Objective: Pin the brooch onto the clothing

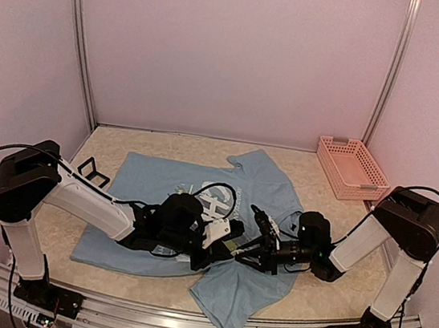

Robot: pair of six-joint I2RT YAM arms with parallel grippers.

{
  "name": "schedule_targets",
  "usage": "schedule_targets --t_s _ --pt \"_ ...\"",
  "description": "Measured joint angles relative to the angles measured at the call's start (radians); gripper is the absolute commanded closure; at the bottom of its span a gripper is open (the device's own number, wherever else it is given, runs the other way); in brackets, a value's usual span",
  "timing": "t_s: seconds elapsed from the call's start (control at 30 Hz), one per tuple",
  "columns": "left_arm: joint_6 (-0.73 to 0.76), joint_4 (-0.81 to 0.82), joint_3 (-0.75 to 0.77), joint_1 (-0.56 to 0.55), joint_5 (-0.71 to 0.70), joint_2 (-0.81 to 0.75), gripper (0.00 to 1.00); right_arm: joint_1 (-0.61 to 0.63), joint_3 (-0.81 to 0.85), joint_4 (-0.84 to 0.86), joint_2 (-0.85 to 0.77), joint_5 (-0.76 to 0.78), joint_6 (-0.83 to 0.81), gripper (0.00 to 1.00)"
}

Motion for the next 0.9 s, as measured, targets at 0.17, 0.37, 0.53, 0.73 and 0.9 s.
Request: schedule_targets --t_s 0.17,0.37,0.53,0.73,0.9 --pt "0.0 -0.001 0.0 0.0 0.0 0.0 1.0 0.0 0.0 -0.002 0.0 -0.004 0.002 0.71" --pt "0.0 -0.002 0.0 0.0 -0.011 0.0 1.0 0.0 0.0 -0.001 -0.001 0.0 0.01 0.77" --pt "0.0 0.004 0.0 0.0 -0.022 0.0 1.0 0.0 -0.008 0.0 -0.016 0.027 0.024 0.73" --pt "0.0 0.011 0.0 0.0 -0.023 -0.001 1.0 0.0 -0.021 0.011 -0.029 0.045 0.025 0.72" --pt "0.0 0.012 0.0 0.0 -0.026 -0.002 1.0 0.0 -0.027 0.018 -0.032 0.047 0.024 0.67"
